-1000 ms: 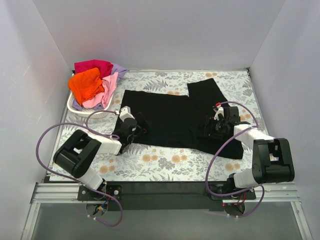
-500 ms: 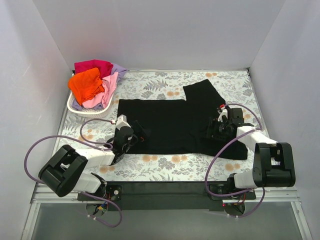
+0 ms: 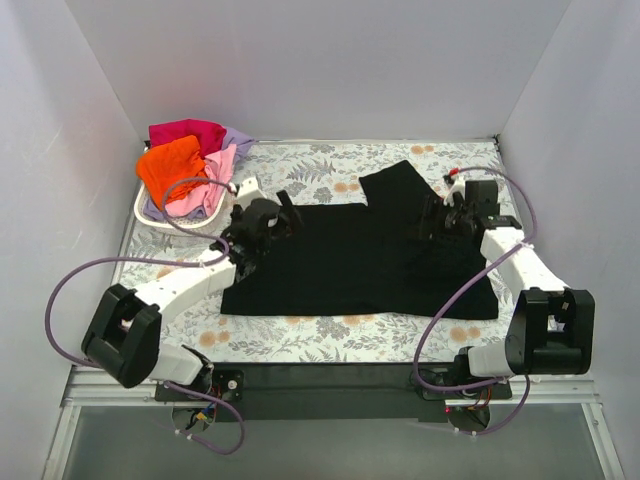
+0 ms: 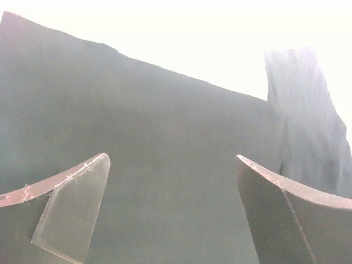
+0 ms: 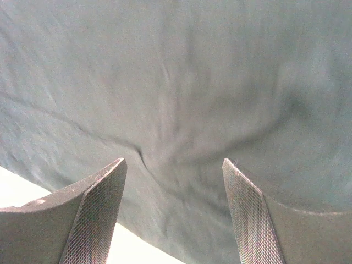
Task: Fold and stack the t-shirts
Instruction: Fold the tshirt
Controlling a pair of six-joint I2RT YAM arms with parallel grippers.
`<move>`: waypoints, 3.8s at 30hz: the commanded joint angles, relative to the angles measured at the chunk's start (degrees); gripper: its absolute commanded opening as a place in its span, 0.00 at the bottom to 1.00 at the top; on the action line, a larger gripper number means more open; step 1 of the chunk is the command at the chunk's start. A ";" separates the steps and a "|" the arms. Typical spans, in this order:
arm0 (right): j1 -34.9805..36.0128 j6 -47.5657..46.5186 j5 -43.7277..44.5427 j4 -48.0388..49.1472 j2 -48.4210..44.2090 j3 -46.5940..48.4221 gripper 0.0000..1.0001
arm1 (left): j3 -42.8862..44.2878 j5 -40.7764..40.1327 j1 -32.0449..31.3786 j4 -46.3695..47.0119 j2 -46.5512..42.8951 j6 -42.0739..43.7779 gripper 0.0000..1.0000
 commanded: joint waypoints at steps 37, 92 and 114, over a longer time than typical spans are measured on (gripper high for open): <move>-0.20 2.20 -13.02 12.15 10.82 15.68 0.65 | 37.08 -10.03 22.63 -0.57 44.72 17.39 0.83; 0.07 2.20 -13.81 12.85 9.33 13.57 0.66 | 29.34 -7.13 22.28 -1.79 40.67 15.89 0.39; 0.07 0.62 -5.67 11.62 16.52 22.16 0.68 | 28.99 -5.72 22.45 -1.97 39.71 17.03 0.00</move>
